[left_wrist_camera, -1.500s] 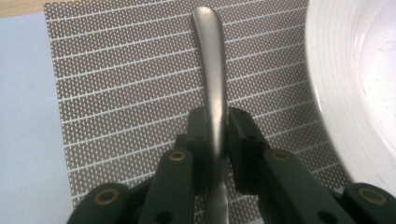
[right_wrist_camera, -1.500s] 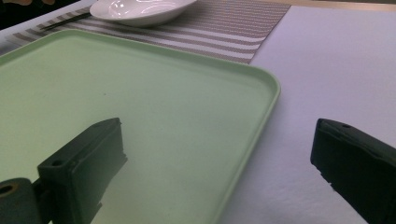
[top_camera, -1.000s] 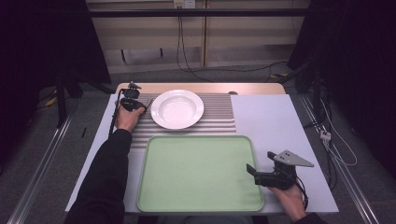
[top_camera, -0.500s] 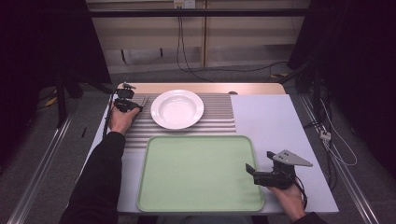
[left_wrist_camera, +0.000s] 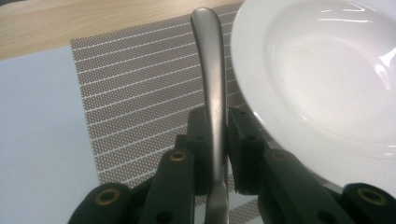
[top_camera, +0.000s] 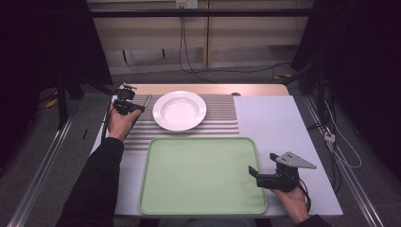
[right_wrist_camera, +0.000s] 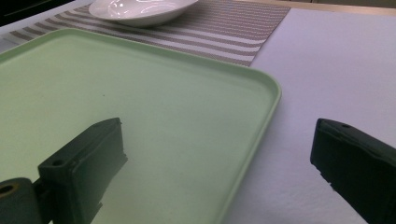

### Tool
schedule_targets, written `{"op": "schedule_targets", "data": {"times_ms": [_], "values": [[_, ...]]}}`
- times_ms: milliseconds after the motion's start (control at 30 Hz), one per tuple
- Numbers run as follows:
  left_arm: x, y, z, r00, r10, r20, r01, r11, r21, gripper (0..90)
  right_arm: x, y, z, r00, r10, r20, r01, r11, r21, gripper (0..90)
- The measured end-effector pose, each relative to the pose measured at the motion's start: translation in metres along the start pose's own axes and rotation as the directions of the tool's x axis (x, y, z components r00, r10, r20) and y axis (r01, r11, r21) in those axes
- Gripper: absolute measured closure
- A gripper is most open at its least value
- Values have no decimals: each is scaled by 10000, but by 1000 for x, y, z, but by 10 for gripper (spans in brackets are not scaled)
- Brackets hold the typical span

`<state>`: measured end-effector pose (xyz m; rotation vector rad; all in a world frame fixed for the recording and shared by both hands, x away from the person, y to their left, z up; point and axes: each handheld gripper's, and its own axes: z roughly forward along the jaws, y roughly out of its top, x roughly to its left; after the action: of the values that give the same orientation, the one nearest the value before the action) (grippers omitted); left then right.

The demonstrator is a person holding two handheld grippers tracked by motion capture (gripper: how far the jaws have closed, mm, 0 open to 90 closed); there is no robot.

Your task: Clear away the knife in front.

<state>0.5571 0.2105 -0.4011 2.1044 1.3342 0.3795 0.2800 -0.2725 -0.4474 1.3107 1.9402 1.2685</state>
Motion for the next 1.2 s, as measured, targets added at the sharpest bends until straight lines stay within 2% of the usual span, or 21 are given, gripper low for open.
{"op": "schedule_targets", "data": {"times_ms": [300, 567, 1067, 1100, 1133, 1200], "values": [[-14, -1, -18, 9980, 517, 357, -509, 9984, -233, 801, 1, 0, 0, 10000, -28, 20, 28, 10000, 17, 28], [-31, -6, -34, 9937, 929, 619, -901, 9948, -468, 801, 1, 0, -1, 10000, -9, 38, 9, 10000, -5, 28], [-61, -21, -56, 9858, 1272, 1096, -1207, 9906, -644, 801, 2, 1, -1, 10000, -69, 43, 69, 10000, -6, 28], [-64, -22, -57, 9862, 1366, 932, -1309, 9893, -643, 801, 2, 1, -1, 10000, -74, 55, 74, 10000, 5, 29], [-66, -23, -59, 9824, 1564, 1017, -1510, 9868, -591, 801, 2, 1, -1, 10000, -69, 55, 69, 10000, 6, 29], [-70, -26, -60, 9828, 1437, 1158, -1367, 9884, -665, 801, 2, 1, -1, 10000, -69, 58, 69, 10000, 8, 28]]}}
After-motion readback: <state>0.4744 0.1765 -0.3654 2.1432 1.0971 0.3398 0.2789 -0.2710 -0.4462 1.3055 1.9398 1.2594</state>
